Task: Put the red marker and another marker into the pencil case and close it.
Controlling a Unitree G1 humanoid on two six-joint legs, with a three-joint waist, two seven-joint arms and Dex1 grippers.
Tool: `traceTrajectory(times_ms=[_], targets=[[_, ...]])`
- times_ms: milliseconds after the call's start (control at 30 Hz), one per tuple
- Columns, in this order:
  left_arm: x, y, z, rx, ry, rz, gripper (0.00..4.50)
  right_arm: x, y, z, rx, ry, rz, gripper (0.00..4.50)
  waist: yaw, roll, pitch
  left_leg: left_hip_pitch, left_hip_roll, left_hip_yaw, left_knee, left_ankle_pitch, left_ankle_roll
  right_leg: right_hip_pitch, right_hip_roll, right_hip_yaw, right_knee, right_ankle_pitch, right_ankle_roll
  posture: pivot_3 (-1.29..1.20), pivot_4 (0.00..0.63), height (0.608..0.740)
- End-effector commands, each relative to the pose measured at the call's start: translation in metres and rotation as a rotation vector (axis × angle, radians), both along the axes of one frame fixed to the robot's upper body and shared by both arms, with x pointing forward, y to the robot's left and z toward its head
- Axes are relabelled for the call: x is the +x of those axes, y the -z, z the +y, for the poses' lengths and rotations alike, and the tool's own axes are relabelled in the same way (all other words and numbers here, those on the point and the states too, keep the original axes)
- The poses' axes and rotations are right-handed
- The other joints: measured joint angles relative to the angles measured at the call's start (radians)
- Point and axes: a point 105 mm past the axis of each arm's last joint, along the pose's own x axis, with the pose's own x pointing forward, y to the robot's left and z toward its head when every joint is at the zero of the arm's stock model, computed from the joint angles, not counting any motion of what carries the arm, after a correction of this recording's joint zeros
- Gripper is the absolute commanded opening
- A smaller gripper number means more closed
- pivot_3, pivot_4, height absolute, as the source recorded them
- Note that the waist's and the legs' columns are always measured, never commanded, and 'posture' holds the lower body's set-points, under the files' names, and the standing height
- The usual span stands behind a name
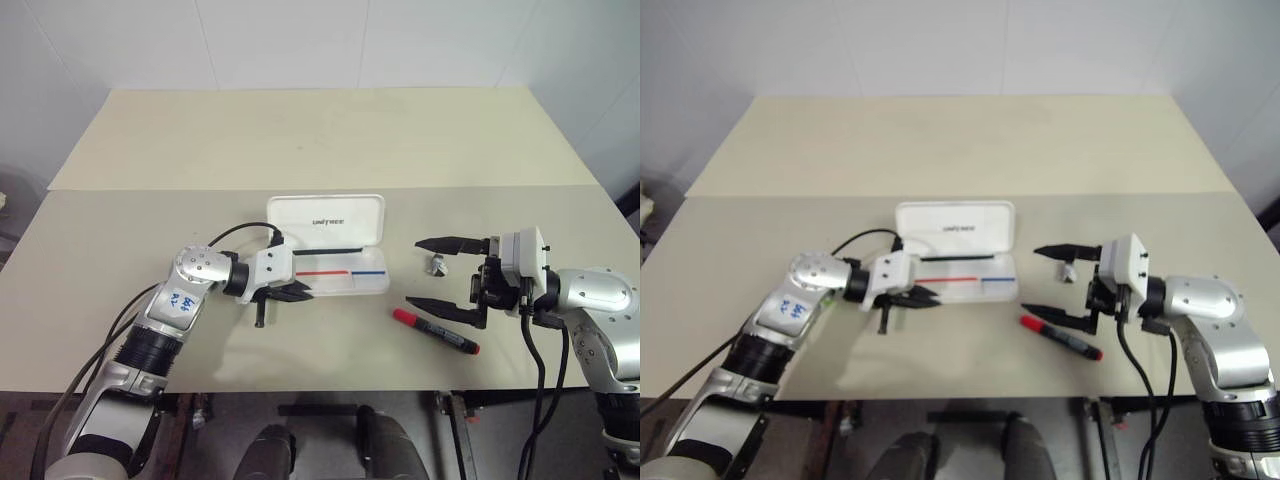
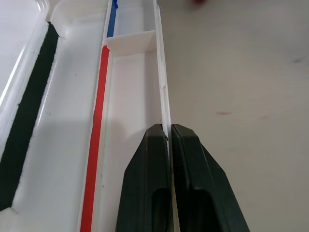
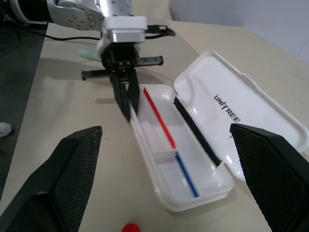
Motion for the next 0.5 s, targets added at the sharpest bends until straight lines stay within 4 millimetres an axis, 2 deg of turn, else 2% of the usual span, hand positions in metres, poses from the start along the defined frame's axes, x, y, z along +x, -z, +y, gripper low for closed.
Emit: traceTrajectory(times_ms=[33, 167, 500], targets=[[-0.012, -0.004, -0.002, 0.009, 0.040, -0.013, 0.03, -0.001, -0.007, 0.002, 0.013, -0.009, -0.038, 4.50, -0.002, 0.000, 0.000, 0.000, 0.000, 0.000, 0.000, 0.000, 0.000, 0.000, 0.000, 0.000, 0.000, 0.000, 0.000, 0.00, 0.150, 0.740], [-0.017, -0.002, 0.001, 0.008, 0.018, -0.008, 0.03, -0.002, -0.006, 0.005, 0.019, -0.014, -0.037, 4.50, -0.005, 0.000, 0.000, 0.001, 0.000, 0.000, 0.000, 0.000, 0.000, 0.000, 0.000, 0.000, 0.000, 0.000, -0.001, 0.00, 0.150, 0.740], [-0.012, 0.009, 0.008, 0.002, -0.066, 0.036, 0.03, -0.002, -0.005, 0.008, 0.026, -0.012, -0.038, 4.50, -0.006, 0.000, 0.000, 0.002, 0.000, 0.000, 0.002, 0.000, -0.001, 0.000, 0.000, 0.001, 0.002, -0.001, -0.001, 0.00, 0.150, 0.740]])
